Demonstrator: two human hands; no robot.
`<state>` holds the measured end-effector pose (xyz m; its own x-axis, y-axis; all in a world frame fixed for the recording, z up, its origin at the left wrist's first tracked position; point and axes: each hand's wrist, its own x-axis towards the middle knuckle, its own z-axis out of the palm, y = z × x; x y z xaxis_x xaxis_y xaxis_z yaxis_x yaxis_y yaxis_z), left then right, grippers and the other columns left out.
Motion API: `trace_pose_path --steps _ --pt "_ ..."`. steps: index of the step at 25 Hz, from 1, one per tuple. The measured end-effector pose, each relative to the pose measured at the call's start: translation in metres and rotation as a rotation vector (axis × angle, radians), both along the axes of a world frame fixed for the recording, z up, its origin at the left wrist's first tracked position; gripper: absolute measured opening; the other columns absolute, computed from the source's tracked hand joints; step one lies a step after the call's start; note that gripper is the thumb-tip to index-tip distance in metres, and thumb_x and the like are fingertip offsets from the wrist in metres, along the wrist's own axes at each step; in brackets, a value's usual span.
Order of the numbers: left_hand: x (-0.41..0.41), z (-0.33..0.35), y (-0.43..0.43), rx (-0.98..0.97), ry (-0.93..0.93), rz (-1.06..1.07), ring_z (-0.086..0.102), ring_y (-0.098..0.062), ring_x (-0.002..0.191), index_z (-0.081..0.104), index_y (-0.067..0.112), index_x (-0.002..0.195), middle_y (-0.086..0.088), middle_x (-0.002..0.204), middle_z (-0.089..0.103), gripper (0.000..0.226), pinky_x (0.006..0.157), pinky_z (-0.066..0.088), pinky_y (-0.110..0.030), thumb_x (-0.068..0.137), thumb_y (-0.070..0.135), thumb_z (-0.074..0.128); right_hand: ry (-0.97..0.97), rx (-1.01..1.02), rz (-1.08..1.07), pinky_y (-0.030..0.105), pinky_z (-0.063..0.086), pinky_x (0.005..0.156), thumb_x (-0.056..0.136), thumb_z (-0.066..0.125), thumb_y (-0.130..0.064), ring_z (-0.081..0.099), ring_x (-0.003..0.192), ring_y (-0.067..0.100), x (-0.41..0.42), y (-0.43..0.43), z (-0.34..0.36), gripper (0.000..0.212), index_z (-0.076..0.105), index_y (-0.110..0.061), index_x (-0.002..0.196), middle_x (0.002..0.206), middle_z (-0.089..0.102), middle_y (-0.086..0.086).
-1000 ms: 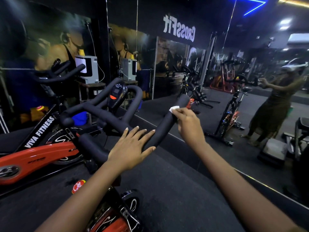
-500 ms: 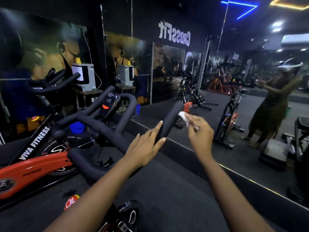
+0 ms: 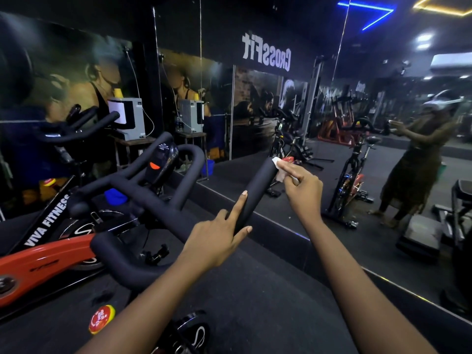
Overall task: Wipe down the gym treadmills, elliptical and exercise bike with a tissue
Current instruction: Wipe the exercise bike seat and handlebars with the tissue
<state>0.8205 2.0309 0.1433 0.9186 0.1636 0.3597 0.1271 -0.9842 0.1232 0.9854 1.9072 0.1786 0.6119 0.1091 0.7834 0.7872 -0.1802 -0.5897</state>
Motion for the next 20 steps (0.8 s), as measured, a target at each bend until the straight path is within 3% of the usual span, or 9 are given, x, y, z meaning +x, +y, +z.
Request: trace_pose_path --steps 4,9,12,15,17,20 --pt "0.002 -0.001 0.001 0.003 0.006 0.011 0.061 -0.027 0.098 -0.028 0.039 0.143 -0.003 0.125 0.048 0.069 0.08 0.048 -0.038 0.097 0.058 0.019 -0.068 -0.017 0.007 0.003 0.036 0.092 0.077 0.053 0.014 0.049 0.098 -0.011 0.003 0.014 0.014 0.038 0.072 -0.007 0.101 0.106 0.07 0.006" --pt "0.002 -0.001 0.0 0.032 0.001 0.018 0.061 -0.027 0.094 -0.028 0.037 0.144 -0.004 0.122 0.048 0.069 0.075 0.046 -0.036 0.097 0.057 0.019 0.175 0.144 -0.018 0.002 0.039 0.083 0.083 0.053 0.008 0.059 0.092 0.0 -0.01 0.018 0.006 0.035 0.07 -0.008 0.108 0.106 0.07 0.004" --pt "0.003 -0.001 0.0 0.037 0.004 0.029 0.061 -0.028 0.093 -0.026 0.037 0.145 -0.005 0.118 0.049 0.069 0.073 0.045 -0.036 0.098 0.057 0.02 0.141 0.258 -0.009 0.003 0.04 0.088 0.081 0.059 0.008 0.057 0.097 -0.007 -0.03 0.022 -0.016 0.029 0.07 -0.004 0.105 0.106 0.069 0.004" --pt "0.003 0.001 0.0 0.037 0.022 0.041 0.061 -0.029 0.095 -0.024 0.036 0.146 -0.006 0.117 0.051 0.069 0.073 0.042 -0.036 0.098 0.055 0.022 0.137 0.286 0.034 0.009 0.042 0.091 0.081 0.061 0.009 0.057 0.101 -0.009 -0.055 0.029 -0.046 0.032 0.069 -0.007 0.108 0.107 0.065 -0.009" --pt "0.003 0.0 -0.001 0.038 0.026 0.047 0.059 -0.031 0.1 -0.021 0.035 0.147 -0.008 0.121 0.051 0.069 0.078 0.041 -0.037 0.099 0.053 0.024 0.133 0.275 0.065 0.012 0.043 0.093 0.081 0.061 0.011 0.058 0.104 -0.007 -0.073 0.03 -0.064 0.035 0.069 -0.007 0.109 0.109 0.064 -0.009" --pt "-0.003 -0.003 0.004 0.054 0.018 0.024 0.049 -0.028 0.12 -0.013 0.033 0.15 -0.006 0.138 0.044 0.067 0.103 0.032 -0.04 0.099 0.054 0.024 0.038 0.185 0.04 0.016 0.044 0.095 0.077 0.061 0.013 0.057 0.104 -0.001 -0.095 0.027 -0.078 0.036 0.07 -0.006 0.107 0.109 0.067 0.0"
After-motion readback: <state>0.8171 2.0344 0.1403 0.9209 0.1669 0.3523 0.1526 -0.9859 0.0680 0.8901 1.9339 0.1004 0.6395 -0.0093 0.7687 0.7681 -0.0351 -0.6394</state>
